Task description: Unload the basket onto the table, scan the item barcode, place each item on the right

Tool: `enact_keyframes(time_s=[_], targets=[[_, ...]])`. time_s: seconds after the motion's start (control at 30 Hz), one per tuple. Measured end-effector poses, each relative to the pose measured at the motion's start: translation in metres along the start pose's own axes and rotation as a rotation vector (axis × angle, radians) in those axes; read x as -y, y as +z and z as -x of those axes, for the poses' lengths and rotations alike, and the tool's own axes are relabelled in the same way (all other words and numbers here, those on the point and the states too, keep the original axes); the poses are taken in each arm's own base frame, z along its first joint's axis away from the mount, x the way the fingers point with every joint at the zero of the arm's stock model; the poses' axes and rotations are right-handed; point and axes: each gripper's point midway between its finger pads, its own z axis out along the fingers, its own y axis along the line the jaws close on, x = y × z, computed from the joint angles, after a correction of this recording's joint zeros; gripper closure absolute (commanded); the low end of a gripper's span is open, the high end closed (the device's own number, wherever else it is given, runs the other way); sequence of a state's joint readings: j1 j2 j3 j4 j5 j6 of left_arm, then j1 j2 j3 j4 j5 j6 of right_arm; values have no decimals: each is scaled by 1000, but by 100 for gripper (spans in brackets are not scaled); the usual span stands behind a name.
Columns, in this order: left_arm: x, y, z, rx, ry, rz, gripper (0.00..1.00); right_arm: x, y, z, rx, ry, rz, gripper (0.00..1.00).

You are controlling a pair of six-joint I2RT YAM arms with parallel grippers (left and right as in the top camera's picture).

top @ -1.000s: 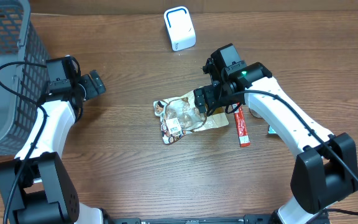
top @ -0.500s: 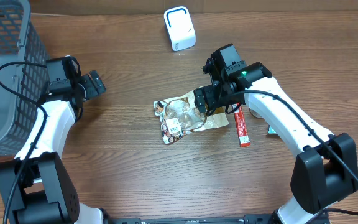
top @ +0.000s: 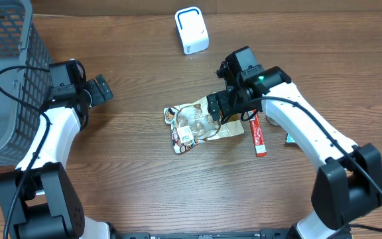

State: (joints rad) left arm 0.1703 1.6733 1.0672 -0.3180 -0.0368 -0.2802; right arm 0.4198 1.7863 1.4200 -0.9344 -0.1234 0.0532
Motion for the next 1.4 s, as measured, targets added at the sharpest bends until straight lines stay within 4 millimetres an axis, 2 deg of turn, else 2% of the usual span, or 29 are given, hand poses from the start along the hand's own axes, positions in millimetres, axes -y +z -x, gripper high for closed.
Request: enact_keyframes(time_s=[0.17, 0.37, 0.5, 0.7, 1.0, 1.27, 1.4], targets=[[0, 0, 0, 0, 0, 0, 0, -7, -44, 12, 117, -17, 11, 0], [0, 0, 0, 0, 0, 0, 0, -21, -133, 20, 350, -50, 39, 0], [0, 0, 0, 0, 0, 0, 0, -28, -188, 14, 492, -70, 56, 0], [0, 0, 0, 0, 0, 0, 1, -36, -263, -8, 692, -99, 81, 0], [0, 0, 0, 0, 0, 0, 1, -42, -335, -46, 901, -130, 107, 0], [0, 0, 0, 0, 0, 0, 1, -39, -386, -86, 1071, -135, 107, 0], [0, 0, 0, 0, 0, 0, 1, -34, -391, -112, 1083, -122, 91, 0]])
